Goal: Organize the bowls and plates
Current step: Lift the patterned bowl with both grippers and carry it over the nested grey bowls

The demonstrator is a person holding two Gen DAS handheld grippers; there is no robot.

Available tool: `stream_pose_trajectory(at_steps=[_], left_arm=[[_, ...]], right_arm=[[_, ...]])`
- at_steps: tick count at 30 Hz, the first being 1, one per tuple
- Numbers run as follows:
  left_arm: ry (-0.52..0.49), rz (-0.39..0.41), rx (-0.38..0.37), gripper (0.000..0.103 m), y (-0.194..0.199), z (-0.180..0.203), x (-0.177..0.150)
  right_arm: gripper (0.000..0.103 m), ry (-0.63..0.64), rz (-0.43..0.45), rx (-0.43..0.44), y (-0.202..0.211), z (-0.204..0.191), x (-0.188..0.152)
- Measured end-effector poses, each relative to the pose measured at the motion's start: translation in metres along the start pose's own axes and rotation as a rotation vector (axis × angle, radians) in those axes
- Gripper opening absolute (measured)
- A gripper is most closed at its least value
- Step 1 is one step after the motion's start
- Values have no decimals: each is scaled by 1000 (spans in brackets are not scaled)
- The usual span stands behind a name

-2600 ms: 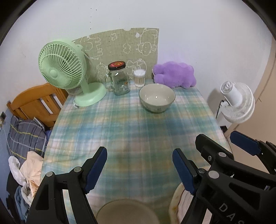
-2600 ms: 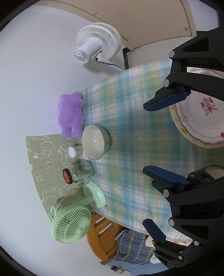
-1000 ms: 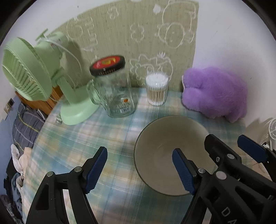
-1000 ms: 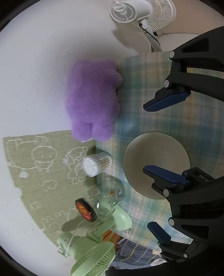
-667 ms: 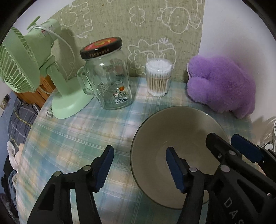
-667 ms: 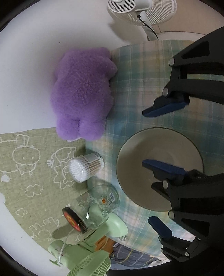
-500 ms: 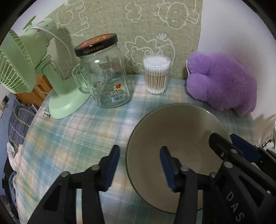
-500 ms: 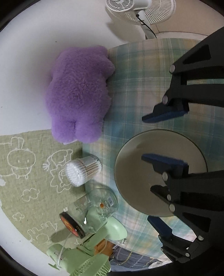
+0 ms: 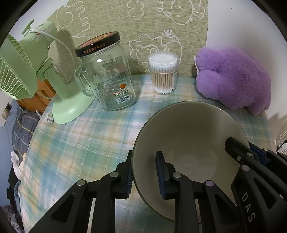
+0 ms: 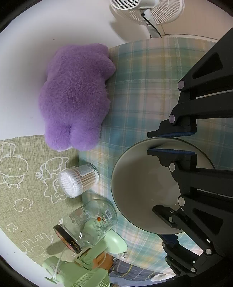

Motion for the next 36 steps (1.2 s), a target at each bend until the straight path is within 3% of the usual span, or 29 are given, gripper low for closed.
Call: stream_pose_trajectory(at_steps=[12, 36], left_arm=[[-4, 14, -39, 21, 24, -2, -7], [9, 151, -79, 21, 138, -65, -39]], right_arm=[[14, -6, 15, -30, 25, 2, -10], [14, 1, 132, -58, 150, -53, -44]])
Point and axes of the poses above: each gripper's, at about its wrist camera, not at the fingertips, and y roughly against the way its jaws point, z to its right, x to its top, the point moved 8 cm from there along -y, roughly the way its jaws point, and after that the axes turned 11 degrees about x, right-handed, at the moved point
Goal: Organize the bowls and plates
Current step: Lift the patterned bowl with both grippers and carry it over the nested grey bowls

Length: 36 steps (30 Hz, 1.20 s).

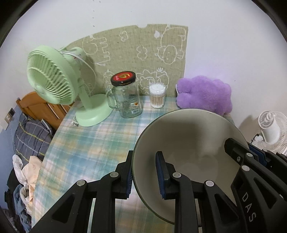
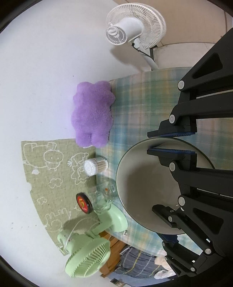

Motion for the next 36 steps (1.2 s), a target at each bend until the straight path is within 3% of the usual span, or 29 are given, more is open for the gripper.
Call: stream_pose_trajectory(at_steps=[13, 26, 36], left_arm=[[-4, 13, -33, 21, 52, -62, -48], [-33, -13, -77, 21, 69, -127, -119], [-95, -45, -119, 21, 67, -152, -168]], right_arm=[[14, 2, 31, -32, 63, -60, -46], [14, -15, 9, -67, 90, -129, -122], [14, -55, -18, -102, 95, -161, -178]])
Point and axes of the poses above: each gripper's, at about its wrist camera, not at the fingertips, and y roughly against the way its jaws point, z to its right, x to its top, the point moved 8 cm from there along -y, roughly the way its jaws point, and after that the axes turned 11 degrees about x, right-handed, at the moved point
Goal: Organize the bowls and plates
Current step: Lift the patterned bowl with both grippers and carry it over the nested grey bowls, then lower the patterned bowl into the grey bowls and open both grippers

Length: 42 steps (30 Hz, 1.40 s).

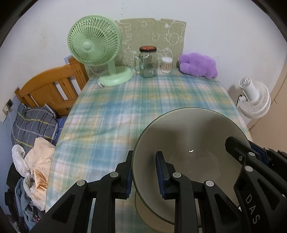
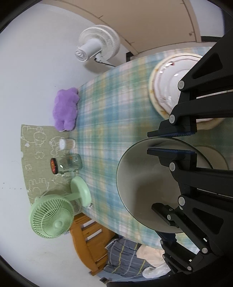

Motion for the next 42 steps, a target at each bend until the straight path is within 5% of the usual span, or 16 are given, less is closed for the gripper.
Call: stream_pose_trajectory(at_steps=[20, 37, 42], left_arm=[[-38, -104, -27, 21, -33, -9, -54], [-86, -129, -41, 21, -40, 5, -64], [-86, -138, -90, 36, -37, 5, -63]], right_arm=[[14, -27, -136, -38, -34, -12, -63], [14, -22, -127, -79, -43, 2, -70], [15, -35, -130, -63, -42, 3, -71]])
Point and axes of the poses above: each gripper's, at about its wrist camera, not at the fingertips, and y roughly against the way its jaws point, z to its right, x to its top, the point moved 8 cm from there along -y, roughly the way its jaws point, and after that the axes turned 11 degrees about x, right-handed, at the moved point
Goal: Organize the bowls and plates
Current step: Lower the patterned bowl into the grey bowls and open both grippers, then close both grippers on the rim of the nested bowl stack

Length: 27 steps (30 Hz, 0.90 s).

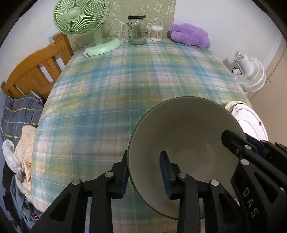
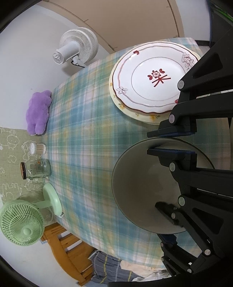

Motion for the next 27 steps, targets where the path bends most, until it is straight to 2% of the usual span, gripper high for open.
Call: stream_pose_trajectory(at_steps=[2, 3, 4, 5, 9, 12, 17, 27], left_arm=[[-3, 12, 1, 40, 4, -2, 1], [-1, 15, -2, 44, 6, -4, 1], [0, 18, -2, 53, 7, -5, 1], [1, 22, -4, 57, 8, -6, 1], [5, 35, -29, 72, 14, -11, -2], [5, 29, -52, 78, 12, -10, -3], [-11, 1, -74, 79, 4, -2, -6], [-8, -42, -74, 79, -20, 8, -2]], right_arm=[[15, -15, -1, 25, 2, 1, 0], [15, -23, -3, 36, 3, 1, -1], [16, -32, -1, 49, 4, 0, -2], [20, -38, 1, 60, 6, 0, -3], [58, -71, 38, 75, 18, 2, -6], [60, -70, 61, 76, 24, 2, -5], [60, -79, 41, 88, 19, 3, -6], [60, -125, -61, 171, -22, 3, -8]])
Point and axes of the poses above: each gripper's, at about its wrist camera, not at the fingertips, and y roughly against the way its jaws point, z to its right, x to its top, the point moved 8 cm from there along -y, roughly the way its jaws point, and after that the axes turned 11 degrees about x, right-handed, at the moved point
